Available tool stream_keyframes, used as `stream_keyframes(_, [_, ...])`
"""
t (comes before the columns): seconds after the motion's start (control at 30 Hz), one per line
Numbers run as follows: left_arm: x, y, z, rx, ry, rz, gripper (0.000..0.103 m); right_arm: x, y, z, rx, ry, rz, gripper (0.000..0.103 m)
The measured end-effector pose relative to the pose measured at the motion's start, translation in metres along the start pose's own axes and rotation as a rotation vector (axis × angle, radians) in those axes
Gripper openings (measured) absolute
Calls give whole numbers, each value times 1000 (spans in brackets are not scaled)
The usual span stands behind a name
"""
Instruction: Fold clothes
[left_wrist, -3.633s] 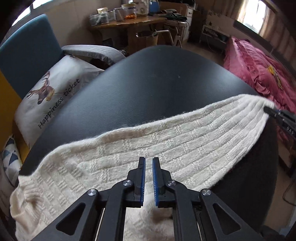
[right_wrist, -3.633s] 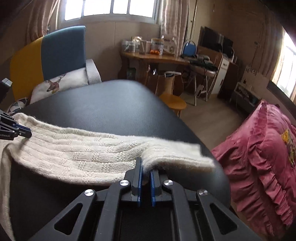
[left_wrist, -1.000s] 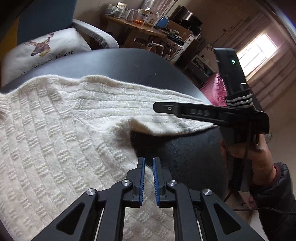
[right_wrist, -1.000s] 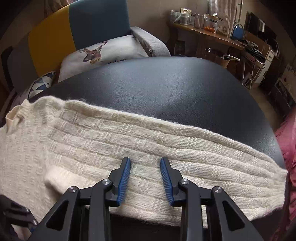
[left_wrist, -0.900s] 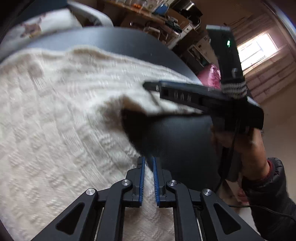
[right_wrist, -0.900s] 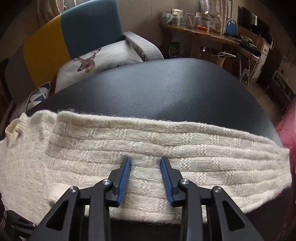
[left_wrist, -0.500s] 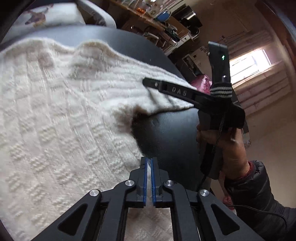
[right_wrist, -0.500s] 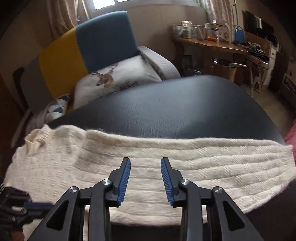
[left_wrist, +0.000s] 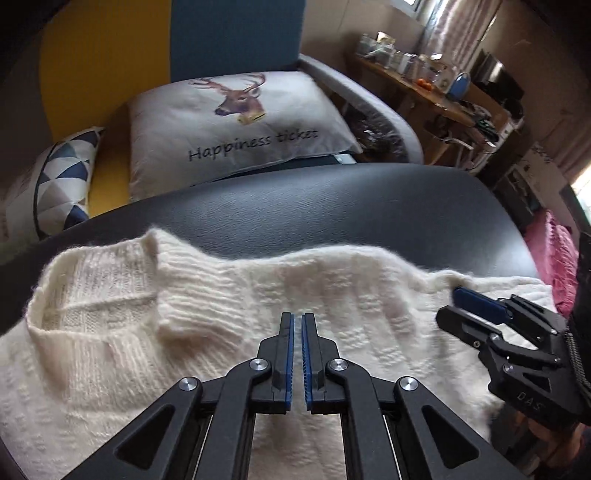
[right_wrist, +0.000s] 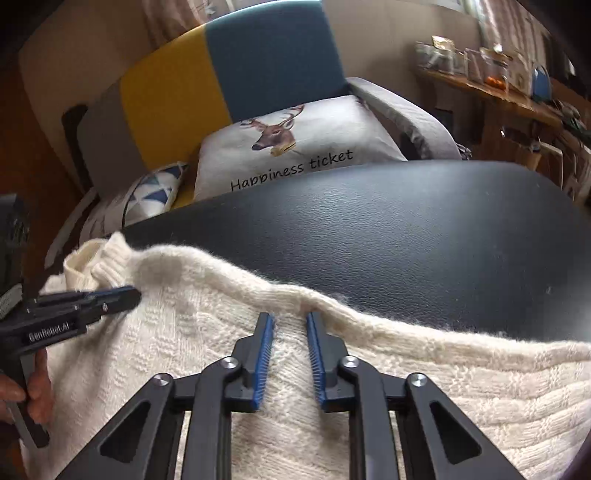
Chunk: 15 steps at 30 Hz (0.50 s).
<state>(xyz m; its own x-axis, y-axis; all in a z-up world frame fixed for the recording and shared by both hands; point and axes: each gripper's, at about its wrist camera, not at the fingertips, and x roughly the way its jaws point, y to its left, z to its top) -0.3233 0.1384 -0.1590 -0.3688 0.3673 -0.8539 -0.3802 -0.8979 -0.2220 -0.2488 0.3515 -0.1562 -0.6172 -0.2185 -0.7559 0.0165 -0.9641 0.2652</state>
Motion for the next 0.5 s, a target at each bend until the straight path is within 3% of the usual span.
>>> stream_keyframes(0.2, [-2, 5, -2, -16, -34, -8, 6, -3, -10, 0, 55, -12, 31, 14])
stream_keyframes(0.27, [-8, 7, 2, -36, -21, -28, 6, -7, -8, 3, 75, 19, 17, 19])
stream_keyframes(0.33, [-28, 15, -3, -65, -42, -43, 6, -21, 3, 2, 69, 7, 10, 34])
stream_keyframes(0.5, [-90, 50, -34, -157, -109, -64, 8, -59, 51, -21, -1, -12, 98, 35])
